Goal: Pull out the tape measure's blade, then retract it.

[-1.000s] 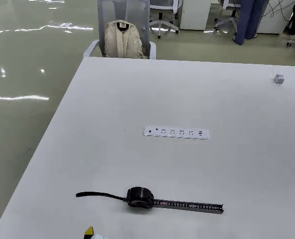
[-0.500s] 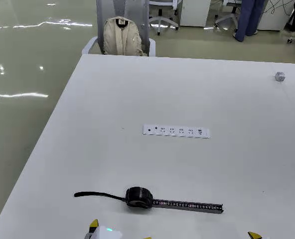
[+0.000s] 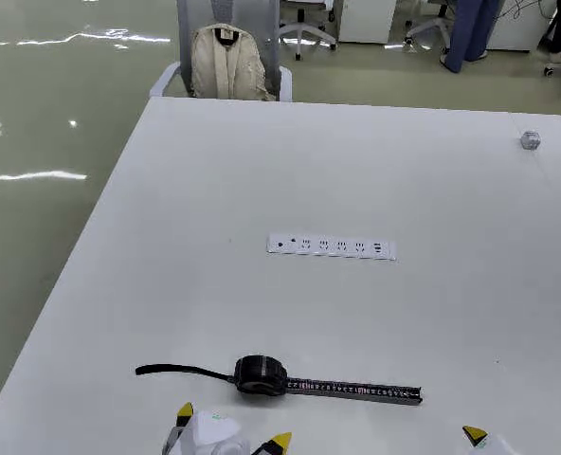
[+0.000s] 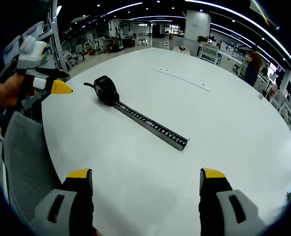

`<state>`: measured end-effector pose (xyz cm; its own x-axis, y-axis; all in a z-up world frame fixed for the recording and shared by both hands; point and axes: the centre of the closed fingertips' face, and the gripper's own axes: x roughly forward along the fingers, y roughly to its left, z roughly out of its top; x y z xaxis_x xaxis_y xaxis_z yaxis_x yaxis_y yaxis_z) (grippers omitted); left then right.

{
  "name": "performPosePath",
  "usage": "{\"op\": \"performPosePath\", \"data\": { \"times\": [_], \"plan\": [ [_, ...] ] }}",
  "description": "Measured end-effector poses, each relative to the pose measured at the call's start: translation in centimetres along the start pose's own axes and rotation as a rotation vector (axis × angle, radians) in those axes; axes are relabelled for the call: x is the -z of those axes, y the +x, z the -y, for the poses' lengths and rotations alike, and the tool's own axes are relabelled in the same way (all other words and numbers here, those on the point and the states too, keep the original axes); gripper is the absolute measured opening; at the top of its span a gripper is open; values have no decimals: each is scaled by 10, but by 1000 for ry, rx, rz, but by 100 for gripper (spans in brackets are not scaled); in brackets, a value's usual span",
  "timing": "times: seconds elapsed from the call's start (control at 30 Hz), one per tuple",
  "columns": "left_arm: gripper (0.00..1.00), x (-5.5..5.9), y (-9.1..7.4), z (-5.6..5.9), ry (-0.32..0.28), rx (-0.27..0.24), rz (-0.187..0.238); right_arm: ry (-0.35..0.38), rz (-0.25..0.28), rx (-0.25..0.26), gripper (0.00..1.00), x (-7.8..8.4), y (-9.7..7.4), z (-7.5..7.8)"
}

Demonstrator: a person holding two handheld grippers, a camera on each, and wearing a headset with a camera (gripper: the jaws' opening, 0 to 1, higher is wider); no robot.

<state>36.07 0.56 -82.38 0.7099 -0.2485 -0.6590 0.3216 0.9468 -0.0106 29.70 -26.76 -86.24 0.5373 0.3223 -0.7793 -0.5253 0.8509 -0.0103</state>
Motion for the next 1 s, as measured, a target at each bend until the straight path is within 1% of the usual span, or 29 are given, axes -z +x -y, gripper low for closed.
{"op": "performPosePath", "data": {
  "times": [0.1,0.4,0.57,0.73,0.83,0.87,1.0],
  "plan": [
    [92,0,4,-1,-10,-11,-9,-15,-8,-6,92,-1,3,3],
    [91,-1,15,1,-24,-15,-26,-71,-37,-23,90,1,11,11],
    [90,-1,20,1,-27,-19,-31,-90,-53,-34,90,3,18,15],
    [89,-3,23,0,-29,-24,-31,-111,-64,-48,89,3,22,16],
    [89,-4,26,0,-31,-27,-32,-135,-72,-63,88,5,26,17],
    [89,-4,27,0,-32,-27,-31,-153,-75,-67,88,4,27,17],
    [89,-5,31,1,-27,-28,-34,-171,-89,-74,87,4,32,23]
  ]
}}
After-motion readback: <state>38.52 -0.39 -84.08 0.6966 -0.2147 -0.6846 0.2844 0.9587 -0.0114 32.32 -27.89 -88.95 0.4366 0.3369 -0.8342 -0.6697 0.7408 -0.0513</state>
